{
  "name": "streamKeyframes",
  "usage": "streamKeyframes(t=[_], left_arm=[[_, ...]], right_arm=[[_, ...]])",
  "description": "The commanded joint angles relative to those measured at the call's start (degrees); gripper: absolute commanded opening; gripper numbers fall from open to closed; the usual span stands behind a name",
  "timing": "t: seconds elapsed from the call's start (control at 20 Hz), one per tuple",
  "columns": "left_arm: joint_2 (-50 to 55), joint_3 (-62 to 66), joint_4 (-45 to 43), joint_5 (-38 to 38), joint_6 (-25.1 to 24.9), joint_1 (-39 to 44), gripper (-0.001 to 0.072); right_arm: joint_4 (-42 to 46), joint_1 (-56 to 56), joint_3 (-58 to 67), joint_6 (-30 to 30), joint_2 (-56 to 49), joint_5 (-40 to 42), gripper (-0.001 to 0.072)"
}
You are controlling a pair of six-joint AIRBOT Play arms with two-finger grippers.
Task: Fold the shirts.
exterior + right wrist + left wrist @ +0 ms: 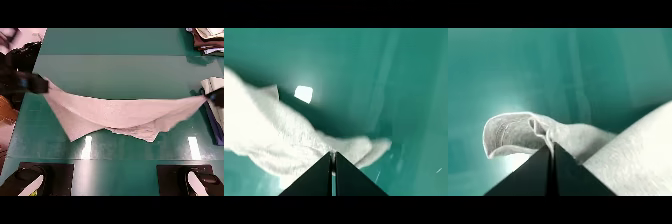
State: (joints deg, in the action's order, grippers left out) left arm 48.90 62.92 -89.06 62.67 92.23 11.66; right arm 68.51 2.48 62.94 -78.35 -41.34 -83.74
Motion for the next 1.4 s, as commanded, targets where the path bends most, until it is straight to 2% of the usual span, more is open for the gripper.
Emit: streamKeyframes(t=[0.0, 0.25, 0.55, 0.6, 0.65, 0.7, 0.9, 1.0, 1.15, 1.35], left_arm=[[3.0, -11.3, -0.5, -10.6, 4.5, 0.0, 0.0024], [14.8, -9.0, -0.5, -13.6, 4.4, 0.0, 0.0024], [23.7, 1.5, -1.2, -11.4, 4.2, -0.1, 0.0027], [23.7, 3.0, -2.0, -10.6, 4.2, -0.1, 0.0165], [23.7, 4.5, -2.8, -9.1, 4.2, -0.1, 0.0457], [23.7, 6.0, -3.0, -6.8, 3.6, -0.6, 0.0498], [23.3, 9.2, -2.0, 6.6, -0.8, -8.0, 0.0496], [22.9, 8.1, 2.8, 14.1, -4.7, -13.7, 0.0495], [18.3, 0.0, 12.4, 12.3, -5.3, -20.2, 0.0496], [12.0, -14.4, 21.2, 9.9, -8.7, -21.3, 0.0498]], right_arm=[[-1.4, 0.1, -16.2, -0.2, 3.4, 2.8, 0.0012], [-1.5, 0.1, -22.3, -0.3, 5.1, 3.0, 0.0012], [-1.5, 0.1, -22.3, -0.3, 4.6, 2.3, 0.0012], [-1.5, 0.1, -22.3, -0.7, 4.6, 2.3, 0.0012], [-1.5, 0.1, -22.3, -1.1, 4.6, 2.3, 0.0012], [-1.6, 0.1, -22.3, -1.2, 4.6, 2.4, 0.0012], [-1.6, 0.1, -22.3, -1.2, 4.6, 2.3, 0.0012], [-1.6, 0.1, -22.3, -1.2, 4.6, 2.4, 0.0012], [-1.6, 0.1, -22.3, -1.2, 4.6, 3.1, 0.0012], [-1.6, 0.1, -22.3, -1.2, 4.6, 5.6, 0.0012]])
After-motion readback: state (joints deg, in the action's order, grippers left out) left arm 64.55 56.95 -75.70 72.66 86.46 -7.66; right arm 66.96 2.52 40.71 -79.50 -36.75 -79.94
